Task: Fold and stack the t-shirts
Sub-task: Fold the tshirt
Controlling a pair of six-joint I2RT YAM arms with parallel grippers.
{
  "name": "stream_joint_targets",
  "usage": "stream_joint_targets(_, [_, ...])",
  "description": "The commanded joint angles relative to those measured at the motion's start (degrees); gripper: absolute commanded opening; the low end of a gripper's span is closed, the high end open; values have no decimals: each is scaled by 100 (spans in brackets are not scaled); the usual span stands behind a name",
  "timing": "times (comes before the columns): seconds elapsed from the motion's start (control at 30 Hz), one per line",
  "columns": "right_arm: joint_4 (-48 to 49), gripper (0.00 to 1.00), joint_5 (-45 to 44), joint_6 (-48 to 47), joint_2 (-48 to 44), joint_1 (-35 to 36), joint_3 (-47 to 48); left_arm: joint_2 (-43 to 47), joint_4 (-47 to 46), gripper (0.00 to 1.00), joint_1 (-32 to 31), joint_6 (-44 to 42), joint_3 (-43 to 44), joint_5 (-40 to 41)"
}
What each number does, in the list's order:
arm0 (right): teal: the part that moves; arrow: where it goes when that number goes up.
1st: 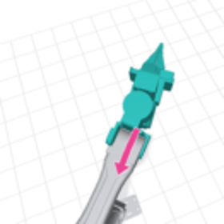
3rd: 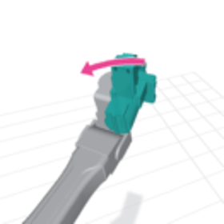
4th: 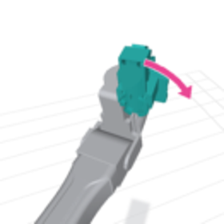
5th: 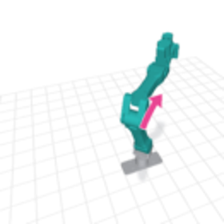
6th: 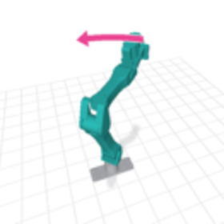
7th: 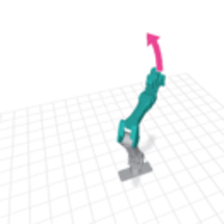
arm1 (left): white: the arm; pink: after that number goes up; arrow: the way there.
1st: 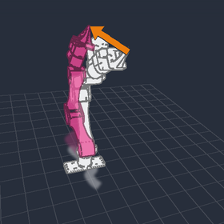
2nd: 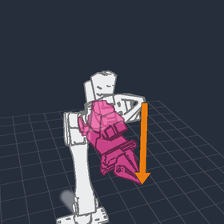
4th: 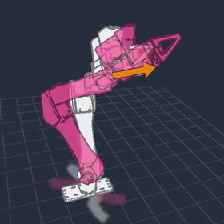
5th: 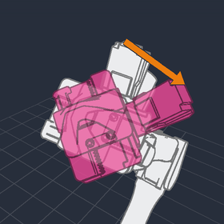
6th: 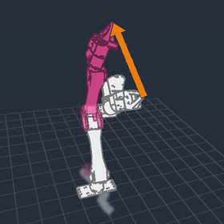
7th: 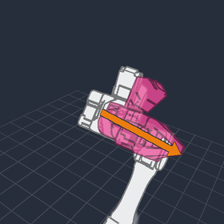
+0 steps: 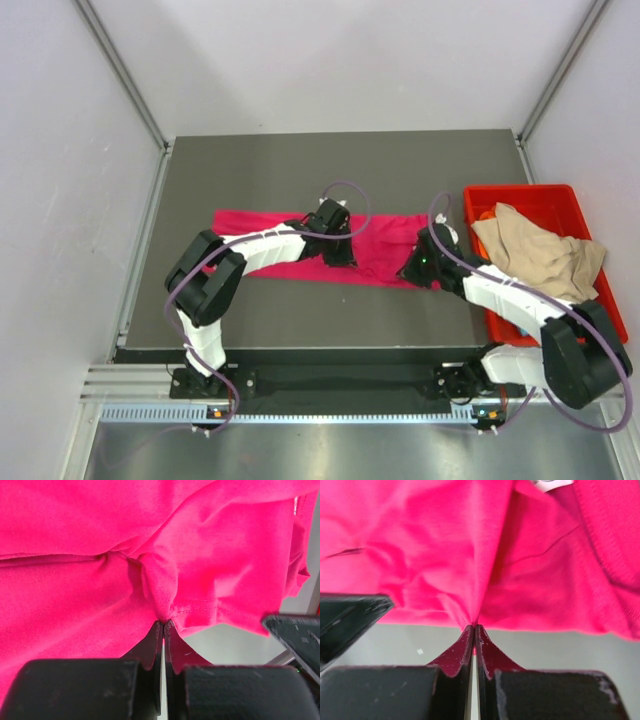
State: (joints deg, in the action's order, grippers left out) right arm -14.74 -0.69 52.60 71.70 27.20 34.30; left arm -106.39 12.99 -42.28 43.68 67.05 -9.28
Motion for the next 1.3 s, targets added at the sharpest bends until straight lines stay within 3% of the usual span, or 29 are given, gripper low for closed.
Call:
stream_joint_targets(0.0, [-266, 0, -318, 549, -376, 268, 200, 66, 159, 0, 18, -167, 239, 102])
stream_joint_targets(0.23, [-608, 0, -1319, 1453, -411, 1224, 349, 74, 379, 0, 27, -263, 265, 180])
stream_joint_targets(0.4, [-705, 0, -1794, 1727, -306, 1533, 437, 118, 528, 0, 36, -308, 291, 260])
stream_joint_targets(1.27, [-881, 0, -1944, 2474, -596, 1938, 217, 479, 1065, 0, 185, -571, 388, 471])
